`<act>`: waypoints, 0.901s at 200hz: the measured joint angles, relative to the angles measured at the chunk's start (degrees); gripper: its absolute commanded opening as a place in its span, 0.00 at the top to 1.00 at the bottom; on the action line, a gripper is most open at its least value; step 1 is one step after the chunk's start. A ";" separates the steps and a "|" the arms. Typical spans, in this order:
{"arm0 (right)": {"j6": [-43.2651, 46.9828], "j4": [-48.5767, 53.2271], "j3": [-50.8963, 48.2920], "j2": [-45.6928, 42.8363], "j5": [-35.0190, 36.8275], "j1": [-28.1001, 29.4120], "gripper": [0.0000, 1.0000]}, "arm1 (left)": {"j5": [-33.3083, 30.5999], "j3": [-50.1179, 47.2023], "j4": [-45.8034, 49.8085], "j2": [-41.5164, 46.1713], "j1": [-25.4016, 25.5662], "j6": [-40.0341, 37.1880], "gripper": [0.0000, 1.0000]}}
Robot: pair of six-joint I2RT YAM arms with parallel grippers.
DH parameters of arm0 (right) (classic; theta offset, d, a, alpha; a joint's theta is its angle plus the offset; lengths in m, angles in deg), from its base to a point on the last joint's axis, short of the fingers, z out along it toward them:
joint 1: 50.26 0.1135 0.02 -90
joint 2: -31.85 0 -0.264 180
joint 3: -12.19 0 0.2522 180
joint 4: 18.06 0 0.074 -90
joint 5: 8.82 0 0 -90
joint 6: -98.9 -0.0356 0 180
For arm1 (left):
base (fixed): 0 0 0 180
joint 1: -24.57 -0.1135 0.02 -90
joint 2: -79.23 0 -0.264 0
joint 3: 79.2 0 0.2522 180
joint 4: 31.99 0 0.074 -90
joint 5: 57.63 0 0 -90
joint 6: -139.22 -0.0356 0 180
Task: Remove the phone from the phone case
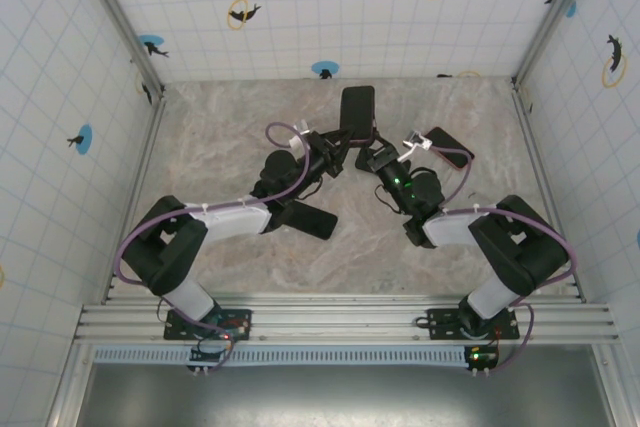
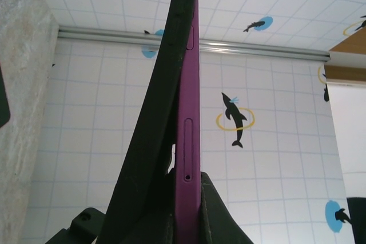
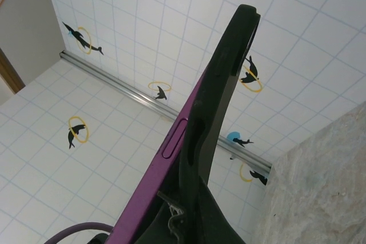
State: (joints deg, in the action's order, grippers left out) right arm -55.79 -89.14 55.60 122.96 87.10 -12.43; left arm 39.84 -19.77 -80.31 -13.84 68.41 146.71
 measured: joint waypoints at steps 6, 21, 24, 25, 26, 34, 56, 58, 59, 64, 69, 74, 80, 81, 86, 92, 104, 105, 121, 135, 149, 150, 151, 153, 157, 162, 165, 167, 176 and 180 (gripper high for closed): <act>0.00 0.00 0.00 0.00 0.31 0.07 1.00 | 0.04 0.09 0.11 0.02 0.00 0.00 0.98; -0.02 0.44 0.02 0.00 1.16 0.22 1.00 | 0.04 0.26 0.66 0.02 0.00 -0.11 1.00; -0.02 0.59 0.00 0.00 1.38 0.28 1.00 | 0.02 0.31 0.79 0.02 0.00 -0.13 1.00; -0.02 0.70 0.02 0.00 1.46 0.33 1.00 | 0.02 0.31 0.83 0.02 0.00 -0.13 1.00; 0.00 0.76 0.00 0.00 1.55 0.37 1.00 | 0.00 0.31 0.92 0.02 0.00 -0.15 1.00; 0.09 1.49 0.00 0.00 2.45 0.68 1.00 | -0.04 0.35 1.44 0.02 0.00 -0.17 1.00; 1.36 3.85 0.07 0.00 5.16 1.66 1.00 | -0.09 0.35 2.89 0.02 0.07 -0.61 1.00; 1.42 3.98 0.09 0.00 5.27 1.70 1.00 | -0.13 0.35 2.97 0.02 0.04 -0.66 1.00; 1.64 4.13 0.11 0.00 5.46 1.77 1.00 | -0.15 0.35 3.04 0.02 0.07 -0.68 1.00; 2.16 4.72 0.20 0.00 6.01 1.97 1.00 | -0.24 0.35 3.28 0.02 0.07 -0.87 1.00; 2.80 5.29 0.31 0.00 6.56 2.14 1.00 | -0.33 0.37 3.41 0.02 0.11 -1.03 1.00; 3.34 5.66 0.42 0.00 7.06 2.32 1.00 | -0.46 0.42 3.61 0.04 0.11 -1.18 1.00; 4.04 6.19 0.55 0.00 7.61 2.38 1.00 | -0.52 0.46 3.87 0.07 0.13 -1.31 1.00; 4.13 6.27 0.57 0.00 7.72 2.40 1.00 | -0.52 0.46 3.87 0.09 0.13 -1.36 1.00; 4.66 6.64 0.70 0.00 8.15 2.51 1.00 | -0.66 0.52 4.00 0.13 0.15 -1.49 1.00; 5.25 7.13 0.76 0.00 8.70 2.64 1.00 | -0.70 0.59 4.42 0.28 0.17 -1.66 1.00; 6.08 7.74 0.79 0.11 9.44 2.82 1.00 | -0.90 0.59 5.31 0.85 0.28 -2.14 1.00; 6.14 7.72 0.79 0.11 9.49 2.84 1.00 | -0.92 0.59 5.35 0.87 0.28 -2.14 1.00; 6.93 7.93 0.79 0.59 10.16 2.84 1.00 | -1.09 0.59 5.92 1.84 0.44 -2.71 1.00; 7.65 7.91 0.85 1.18 10.56 2.80 1.00 | -1.11 0.59 6.40 2.67 0.57 -2.82 1.00; 8.76 8.24 1.31 1.27 10.67 2.82 1.00 | -1.40 0.57 7.45 3.85 0.70 -3.13 1.00; 8.83 8.31 1.36 1.29 10.67 2.82 1.00 | -1.40 0.57 7.45 3.85 0.70 -3.13 1.00; 8.96 8.35 1.44 1.29 10.67 2.82 1.00 | -1.44 0.57 7.52 3.96 0.70 -3.19 1.00; 9.11 8.44 1.55 1.29 10.69 2.82 1.00 | -1.53 0.57 7.69 4.15 0.70 -3.21 1.00; 9.38 8.52 1.77 1.29 10.64 2.84 1.00 | -1.62 0.57 7.85 4.42 0.70 -3.26 1.00; 9.75 8.63 2.05 1.29 10.62 2.84 1.00 | -1.68 0.57 8.04 4.87 0.70 -3.50 1.00; 9.97 8.63 2.19 1.29 10.62 2.84 1.00 | -1.73 0.57 8.15 5.09 0.70 -3.65 1.00; 10.08 8.63 2.25 1.29 10.62 2.84 1.00 | -1.75 0.57 8.24 5.29 0.70 -3.69 1.00; 10.21 8.48 2.32 1.29 10.60 2.82 1.00 | -1.70 0.57 8.61 5.90 0.70 -4.09 1.00; 10.25 8.44 2.32 1.29 10.56 2.78 1.00 | -1.68 0.57 8.87 6.14 0.74 -4.13 1.00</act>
State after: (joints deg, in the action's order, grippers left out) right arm -45.54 -80.70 57.92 124.25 97.65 -9.66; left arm 38.15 -19.20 -71.44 -7.70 69.15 142.58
